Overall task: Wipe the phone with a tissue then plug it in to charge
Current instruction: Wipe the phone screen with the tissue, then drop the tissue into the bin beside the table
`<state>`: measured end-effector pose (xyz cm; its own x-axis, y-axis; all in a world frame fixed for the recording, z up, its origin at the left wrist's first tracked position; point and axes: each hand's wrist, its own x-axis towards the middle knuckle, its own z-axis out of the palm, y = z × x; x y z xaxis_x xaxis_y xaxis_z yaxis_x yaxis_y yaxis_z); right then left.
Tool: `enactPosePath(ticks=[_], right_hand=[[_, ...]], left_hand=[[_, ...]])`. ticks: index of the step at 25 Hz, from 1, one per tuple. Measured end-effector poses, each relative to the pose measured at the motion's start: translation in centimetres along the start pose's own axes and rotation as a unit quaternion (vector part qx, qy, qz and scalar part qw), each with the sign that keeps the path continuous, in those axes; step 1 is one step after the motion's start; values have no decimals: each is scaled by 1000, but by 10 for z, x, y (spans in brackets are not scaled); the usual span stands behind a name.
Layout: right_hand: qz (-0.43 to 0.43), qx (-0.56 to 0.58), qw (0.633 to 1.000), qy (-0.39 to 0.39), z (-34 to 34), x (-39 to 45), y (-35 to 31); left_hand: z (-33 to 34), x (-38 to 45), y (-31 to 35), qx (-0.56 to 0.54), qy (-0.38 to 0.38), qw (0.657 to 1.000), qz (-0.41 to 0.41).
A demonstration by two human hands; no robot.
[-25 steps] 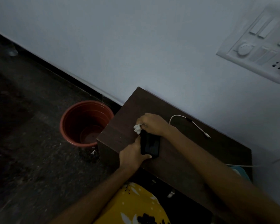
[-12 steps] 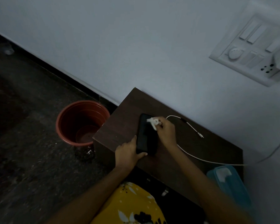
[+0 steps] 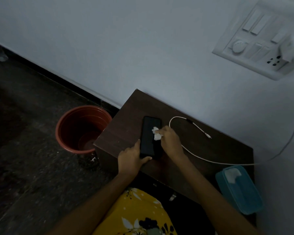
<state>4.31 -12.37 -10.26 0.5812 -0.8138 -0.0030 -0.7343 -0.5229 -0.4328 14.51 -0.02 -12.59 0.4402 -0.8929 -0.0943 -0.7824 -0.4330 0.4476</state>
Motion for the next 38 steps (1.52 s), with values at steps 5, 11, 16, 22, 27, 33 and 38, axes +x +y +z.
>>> enactPosePath(ticks=[5, 11, 16, 22, 27, 33, 38], right_hand=[[-26, 11, 999, -27, -3, -46, -21], [-4, 139, 990, -16, 10, 11, -116], [-28, 117, 987, -103, 71, 75, -201], [85, 129, 975, -161, 146, 120, -204], [83, 92, 949, -291, 183, 132, -202], [62, 204, 964, -156, 158, 121, -197], [96, 339, 936, 27, 50, 99, -152]], left_hand=[[-10, -1, -4, 0, -56, 998, 3], [-60, 10, -72, -120, 78, 990, -9], [-95, 60, -160, -108, 116, 984, -86], [-89, 98, -215, 109, -36, 981, -157], [-65, 109, -231, 222, -98, 963, -120], [-57, 106, -221, 200, -83, 970, -113], [-80, 111, -140, 3, 77, 995, -69]])
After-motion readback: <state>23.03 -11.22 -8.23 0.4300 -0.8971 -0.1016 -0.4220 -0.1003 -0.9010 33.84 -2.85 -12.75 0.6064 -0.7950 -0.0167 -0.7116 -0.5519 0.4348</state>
